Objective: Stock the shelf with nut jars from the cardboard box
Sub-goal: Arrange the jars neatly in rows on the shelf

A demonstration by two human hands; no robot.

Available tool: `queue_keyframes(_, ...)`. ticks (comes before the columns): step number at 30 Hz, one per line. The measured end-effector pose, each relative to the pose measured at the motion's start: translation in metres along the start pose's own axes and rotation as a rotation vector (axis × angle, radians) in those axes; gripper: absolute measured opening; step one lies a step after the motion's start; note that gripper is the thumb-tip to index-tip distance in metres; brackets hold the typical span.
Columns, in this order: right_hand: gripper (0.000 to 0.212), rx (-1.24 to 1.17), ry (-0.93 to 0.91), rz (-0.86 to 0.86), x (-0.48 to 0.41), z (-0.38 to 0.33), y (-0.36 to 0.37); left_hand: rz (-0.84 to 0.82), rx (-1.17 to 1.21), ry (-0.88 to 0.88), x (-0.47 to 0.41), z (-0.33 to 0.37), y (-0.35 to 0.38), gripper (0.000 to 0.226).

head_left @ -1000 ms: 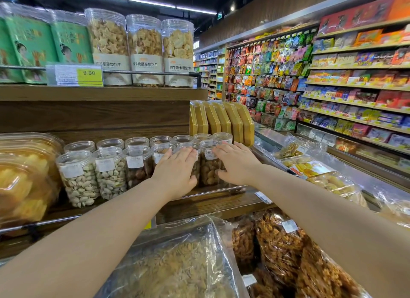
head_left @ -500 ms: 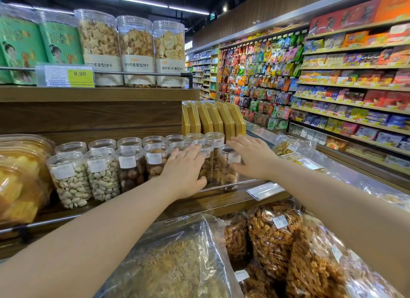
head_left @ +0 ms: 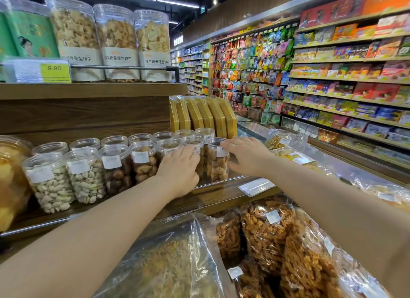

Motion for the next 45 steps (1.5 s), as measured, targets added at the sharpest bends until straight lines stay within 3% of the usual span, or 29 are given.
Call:
queue_keyframes(8,0.061,-0.049,0.029,-0.014,-0.025,-0.001,0.007,-0.141,0.007,0.003,-0.013,-0.005,0.002,0.054)
queue_keyframes(18,0.059,-0.047,0.039,-0.017,-0.033,0.000,0.011,-0.102,0.023,0.013,-0.013,-0.008,0.009,0.052)
queue_keyframes(24,0.060,-0.041,0.042,-0.059,-0.033,-0.002,0.013,-0.008,0.052,-0.011,0.004,-0.020,0.010,0.057)
queue_keyframes(30,0.064,-0.041,0.065,-0.062,-0.033,-0.004,0.015,0.130,-0.022,-0.176,0.045,-0.064,-0.009,0.057)
queue_keyframes(33,0.067,-0.062,0.049,0.018,-0.032,-0.021,0.009,0.194,-0.036,-0.278,0.070,-0.100,-0.015,0.058)
queue_keyframes(38,0.061,0.001,-0.058,0.160,-0.036,-0.070,0.000,0.100,-0.072,-0.333,0.095,-0.129,-0.001,0.068)
queue_keyframes(45,0.063,0.010,-0.048,0.145,-0.036,-0.076,0.010,0.015,-0.158,-0.278,0.080,-0.120,0.003,0.067)
Point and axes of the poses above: each hand's wrist, its own x-axis away from the middle knuckle, its own y-axis out of the palm, z = x × y, the point moved 9 cm from there along -x, towards the middle knuckle, and after that the axes turned 2 degrees about -y, right-handed, at the moved point
